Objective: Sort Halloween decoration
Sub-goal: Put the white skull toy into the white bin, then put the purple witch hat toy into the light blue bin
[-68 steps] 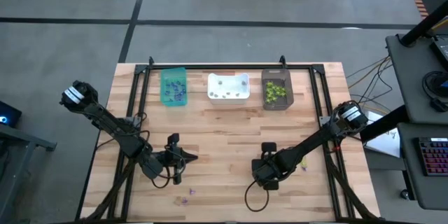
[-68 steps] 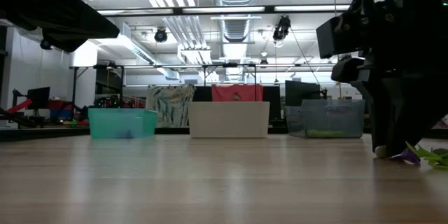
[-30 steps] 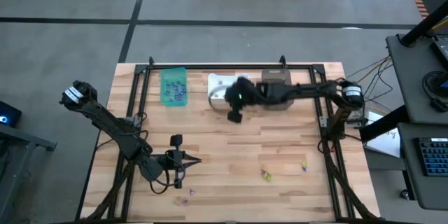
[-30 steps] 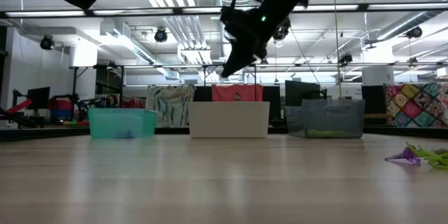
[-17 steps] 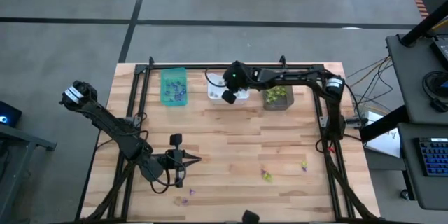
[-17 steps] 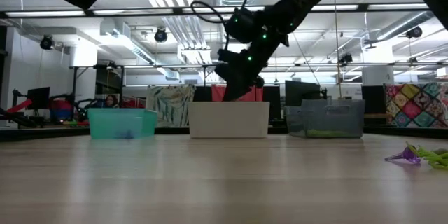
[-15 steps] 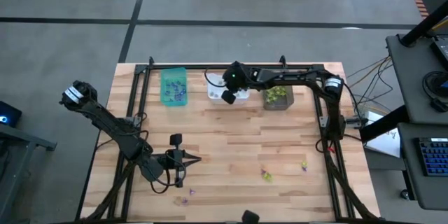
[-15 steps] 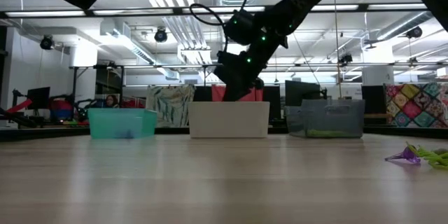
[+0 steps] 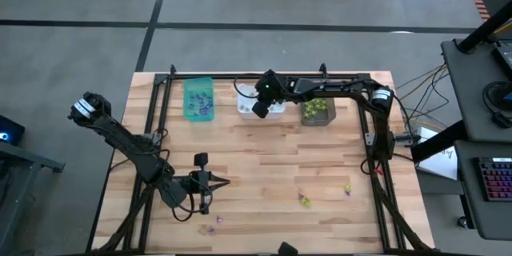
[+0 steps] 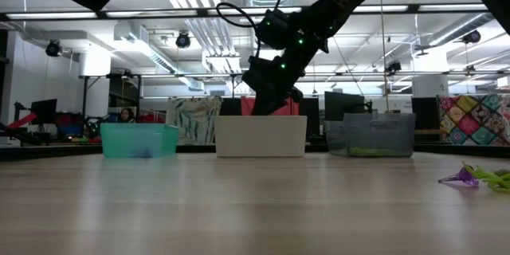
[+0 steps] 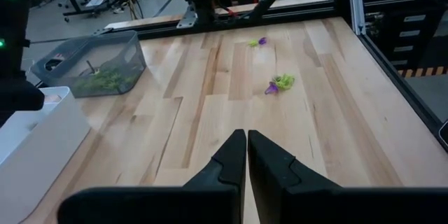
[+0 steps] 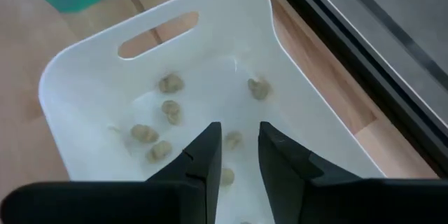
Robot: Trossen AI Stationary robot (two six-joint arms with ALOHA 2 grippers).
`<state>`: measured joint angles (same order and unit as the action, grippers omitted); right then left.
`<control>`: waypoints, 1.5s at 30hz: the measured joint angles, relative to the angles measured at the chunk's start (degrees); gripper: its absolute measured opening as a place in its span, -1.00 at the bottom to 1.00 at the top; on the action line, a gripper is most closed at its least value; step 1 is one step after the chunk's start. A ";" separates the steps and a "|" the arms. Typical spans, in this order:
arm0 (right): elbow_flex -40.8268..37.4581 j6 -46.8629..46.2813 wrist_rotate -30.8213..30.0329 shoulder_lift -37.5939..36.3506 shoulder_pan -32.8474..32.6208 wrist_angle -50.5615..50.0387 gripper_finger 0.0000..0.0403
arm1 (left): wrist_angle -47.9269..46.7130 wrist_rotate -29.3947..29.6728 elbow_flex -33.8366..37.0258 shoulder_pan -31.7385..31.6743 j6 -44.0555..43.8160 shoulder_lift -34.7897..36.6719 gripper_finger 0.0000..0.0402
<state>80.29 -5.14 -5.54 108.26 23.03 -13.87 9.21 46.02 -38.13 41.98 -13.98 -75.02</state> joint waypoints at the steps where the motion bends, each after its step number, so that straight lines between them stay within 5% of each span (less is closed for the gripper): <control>1: 0.00 -0.09 0.01 -0.13 0.00 0.00 -0.57 | -0.01 0.00 0.00 0.00 -0.01 0.00 -1.00; 7: 0.00 -0.44 0.00 -2.53 -1.03 -2.02 -0.56 | -0.04 -0.87 -0.57 0.09 -1.24 -0.02 -1.00; 14: 0.00 0.42 -0.02 -9.69 -6.62 -8.48 -0.59 | -0.40 -14.63 -0.59 0.16 -6.98 -0.02 -1.00; 24: -0.77 -0.26 -1.96 -21.10 -22.20 -20.09 -0.61 | -0.76 -21.65 -0.61 1.19 -22.85 -3.61 -0.99; 30: -0.94 -3.90 -6.08 -24.94 -32.70 -25.63 -0.64 | -2.22 -24.79 -2.24 1.72 -30.18 -7.72 -0.81; 45: -1.33 -8.41 -9.57 -25.69 -45.51 -27.89 -0.63 | -38.97 -27.67 -24.40 4.64 -35.97 -24.93 -0.24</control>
<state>78.96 -13.55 -15.11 82.56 -22.48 -41.75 -29.77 18.35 -62.53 46.62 -49.95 -99.95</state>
